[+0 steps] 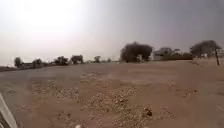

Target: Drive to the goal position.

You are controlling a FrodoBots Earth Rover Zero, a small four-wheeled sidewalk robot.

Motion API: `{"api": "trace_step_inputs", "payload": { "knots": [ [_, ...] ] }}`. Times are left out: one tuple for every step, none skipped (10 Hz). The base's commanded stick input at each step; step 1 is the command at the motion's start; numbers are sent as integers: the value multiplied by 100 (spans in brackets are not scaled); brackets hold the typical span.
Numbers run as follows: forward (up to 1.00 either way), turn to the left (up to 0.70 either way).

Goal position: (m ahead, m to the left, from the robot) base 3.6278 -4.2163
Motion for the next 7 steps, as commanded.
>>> {"api": "trace_step_inputs", "payload": {
  "knots": [
    [50,0],
    [50,0],
    [50,0],
    [50,0],
    [50,0],
    [50,0],
    [50,0]
  ]
}}
